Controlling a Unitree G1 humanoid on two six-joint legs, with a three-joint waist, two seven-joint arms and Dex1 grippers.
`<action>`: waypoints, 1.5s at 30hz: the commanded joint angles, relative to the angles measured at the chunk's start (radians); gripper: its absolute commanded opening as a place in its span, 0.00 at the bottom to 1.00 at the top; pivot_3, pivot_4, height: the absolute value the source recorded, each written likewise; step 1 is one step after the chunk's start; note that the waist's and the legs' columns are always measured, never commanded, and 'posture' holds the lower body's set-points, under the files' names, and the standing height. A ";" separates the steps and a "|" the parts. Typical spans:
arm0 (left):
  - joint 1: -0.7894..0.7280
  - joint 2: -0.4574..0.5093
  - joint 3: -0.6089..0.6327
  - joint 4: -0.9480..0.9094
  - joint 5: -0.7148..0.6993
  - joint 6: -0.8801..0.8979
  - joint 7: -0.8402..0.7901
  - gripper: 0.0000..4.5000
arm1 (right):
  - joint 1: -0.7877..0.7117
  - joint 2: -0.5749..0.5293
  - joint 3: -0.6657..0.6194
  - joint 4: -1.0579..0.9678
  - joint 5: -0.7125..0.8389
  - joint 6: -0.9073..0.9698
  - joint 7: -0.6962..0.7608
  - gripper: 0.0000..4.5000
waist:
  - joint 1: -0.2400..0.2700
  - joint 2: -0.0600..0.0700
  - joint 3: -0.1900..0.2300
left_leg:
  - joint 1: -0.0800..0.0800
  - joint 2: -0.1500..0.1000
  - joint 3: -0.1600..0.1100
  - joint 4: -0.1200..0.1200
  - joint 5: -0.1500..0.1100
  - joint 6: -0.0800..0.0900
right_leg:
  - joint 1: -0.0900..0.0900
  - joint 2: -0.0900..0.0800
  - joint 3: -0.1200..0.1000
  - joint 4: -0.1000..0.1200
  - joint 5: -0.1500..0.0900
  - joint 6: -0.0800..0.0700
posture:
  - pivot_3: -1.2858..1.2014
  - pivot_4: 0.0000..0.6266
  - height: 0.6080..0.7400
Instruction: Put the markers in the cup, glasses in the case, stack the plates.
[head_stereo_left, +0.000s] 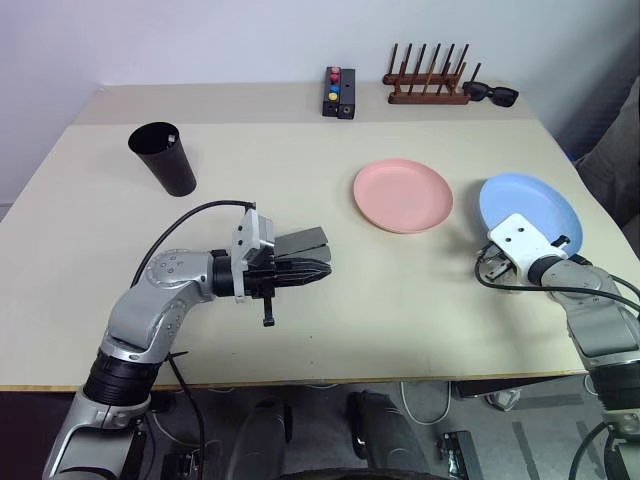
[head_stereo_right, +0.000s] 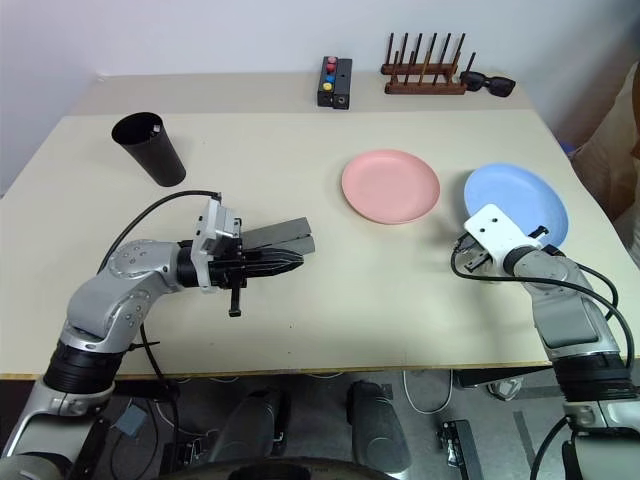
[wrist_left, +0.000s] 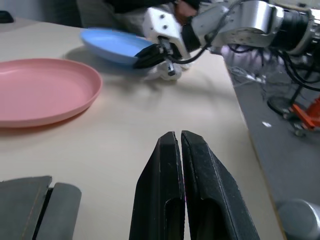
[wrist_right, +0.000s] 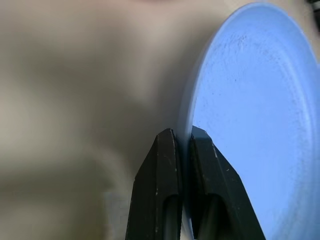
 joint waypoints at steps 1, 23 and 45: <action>-0.020 -0.012 0.054 0.038 0.011 -0.048 0.048 0.02 | -0.043 -0.022 -0.013 -0.086 -0.027 -0.131 0.007 0.02 | -0.001 0.000 0.000 | 0.000 0.000 0.000 0.000 0.000 0.000 | 0.000 0.000 0.000 0.000 0.000 0.000 | 0.52 0.24 0.96; -0.043 -0.041 0.088 -0.020 -0.017 -0.002 0.184 0.02 | -0.287 0.162 0.143 0.141 0.027 -0.413 0.231 0.74 | 0.001 0.000 0.000 | 0.000 0.000 -0.001 0.000 0.000 0.000 | 0.000 0.000 -0.001 0.000 0.002 0.003 | 0.52 0.24 0.96; -0.155 -0.186 -0.069 0.048 -0.029 0.004 0.107 0.02 | 0.356 0.149 -0.402 -0.418 0.301 0.355 0.060 0.99 | 0.000 0.001 -0.001 | 0.002 0.000 0.002 0.000 0.000 0.000 | 0.001 0.001 0.001 -0.001 0.000 0.000 | 0.52 0.24 0.96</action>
